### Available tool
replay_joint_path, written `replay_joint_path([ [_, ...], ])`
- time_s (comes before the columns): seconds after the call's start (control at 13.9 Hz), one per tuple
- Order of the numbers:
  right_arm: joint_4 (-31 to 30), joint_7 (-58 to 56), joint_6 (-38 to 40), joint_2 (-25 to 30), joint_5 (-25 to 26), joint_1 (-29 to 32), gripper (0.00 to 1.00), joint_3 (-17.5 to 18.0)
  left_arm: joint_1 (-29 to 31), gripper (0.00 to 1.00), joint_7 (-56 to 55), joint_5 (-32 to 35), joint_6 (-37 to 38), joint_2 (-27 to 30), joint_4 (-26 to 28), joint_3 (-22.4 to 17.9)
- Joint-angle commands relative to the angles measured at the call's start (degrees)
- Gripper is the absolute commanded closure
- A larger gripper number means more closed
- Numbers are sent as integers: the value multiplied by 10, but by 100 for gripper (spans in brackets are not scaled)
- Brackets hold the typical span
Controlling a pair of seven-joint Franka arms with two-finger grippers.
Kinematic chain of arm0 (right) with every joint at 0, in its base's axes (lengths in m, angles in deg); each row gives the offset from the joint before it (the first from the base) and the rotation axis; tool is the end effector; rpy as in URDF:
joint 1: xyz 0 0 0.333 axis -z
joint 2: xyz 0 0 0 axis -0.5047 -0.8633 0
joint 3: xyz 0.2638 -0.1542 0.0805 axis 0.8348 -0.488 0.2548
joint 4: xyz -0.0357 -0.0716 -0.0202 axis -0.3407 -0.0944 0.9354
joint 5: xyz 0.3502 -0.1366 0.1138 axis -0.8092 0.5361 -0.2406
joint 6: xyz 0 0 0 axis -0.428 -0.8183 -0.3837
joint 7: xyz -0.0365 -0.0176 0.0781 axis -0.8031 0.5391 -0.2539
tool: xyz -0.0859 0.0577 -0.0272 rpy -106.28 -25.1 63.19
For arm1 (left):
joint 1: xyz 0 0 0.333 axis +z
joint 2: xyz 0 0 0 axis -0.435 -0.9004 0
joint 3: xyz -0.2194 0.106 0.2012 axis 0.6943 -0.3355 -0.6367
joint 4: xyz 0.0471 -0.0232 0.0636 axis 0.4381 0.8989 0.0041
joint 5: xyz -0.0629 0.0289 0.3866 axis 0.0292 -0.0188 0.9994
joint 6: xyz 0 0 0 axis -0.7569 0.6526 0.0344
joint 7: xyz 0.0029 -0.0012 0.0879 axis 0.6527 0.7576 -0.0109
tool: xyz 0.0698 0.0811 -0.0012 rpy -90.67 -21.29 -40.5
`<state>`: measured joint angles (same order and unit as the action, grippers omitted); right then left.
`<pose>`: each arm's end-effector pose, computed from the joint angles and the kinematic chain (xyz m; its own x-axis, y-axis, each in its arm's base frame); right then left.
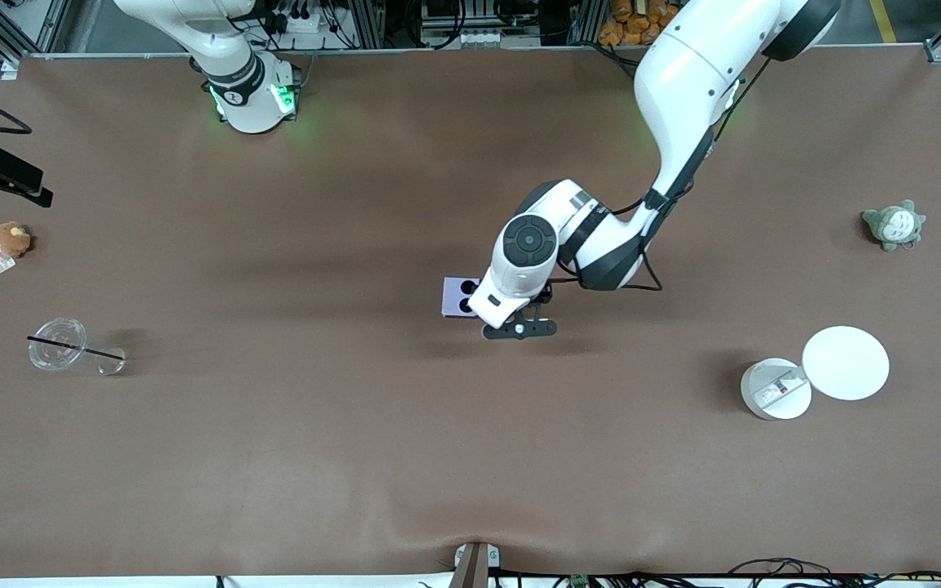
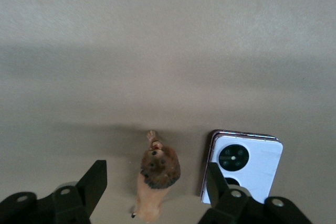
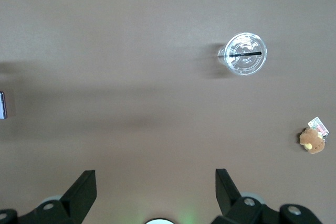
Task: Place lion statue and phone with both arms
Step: 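Lower the left gripper and close it on the lion figurine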
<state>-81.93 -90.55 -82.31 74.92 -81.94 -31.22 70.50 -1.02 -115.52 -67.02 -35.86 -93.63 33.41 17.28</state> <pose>0.5395 -0.0373 0.6482 0.9974 -0.0131 -0.0702 -0.0130 -0.9999 0.0009 0.5360 -0.4669 0.2354 0.9941 0.0655 -0.0867 0.0695 -0.9966 0.0440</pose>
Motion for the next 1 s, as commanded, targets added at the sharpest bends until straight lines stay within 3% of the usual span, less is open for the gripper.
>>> replay_joint_path([
  [0.0, 9, -9, 5, -4, -2, 6, 0, 7, -6, 29, -18, 14, -8, -15, -8, -3],
  [0.36, 9, -9, 7, -5, -2, 6, 0, 8, -3, 47, -17, 14, -1, -10, 11, -3],
  [0.57, 9, -8, 7, -6, -2, 6, 0, 8, -3, 74, -17, 14, -1, -9, 9, -3],
  [0.72, 10, -8, 7, -20, -1, 5, 0, 8, 0, 100, -14, 14, 1, -9, 10, -4],
  [0.93, 10, -10, 8, -43, 5, 2, 0, 9, 17, 100, 3, 15, 56, 8, 10, -6],
])
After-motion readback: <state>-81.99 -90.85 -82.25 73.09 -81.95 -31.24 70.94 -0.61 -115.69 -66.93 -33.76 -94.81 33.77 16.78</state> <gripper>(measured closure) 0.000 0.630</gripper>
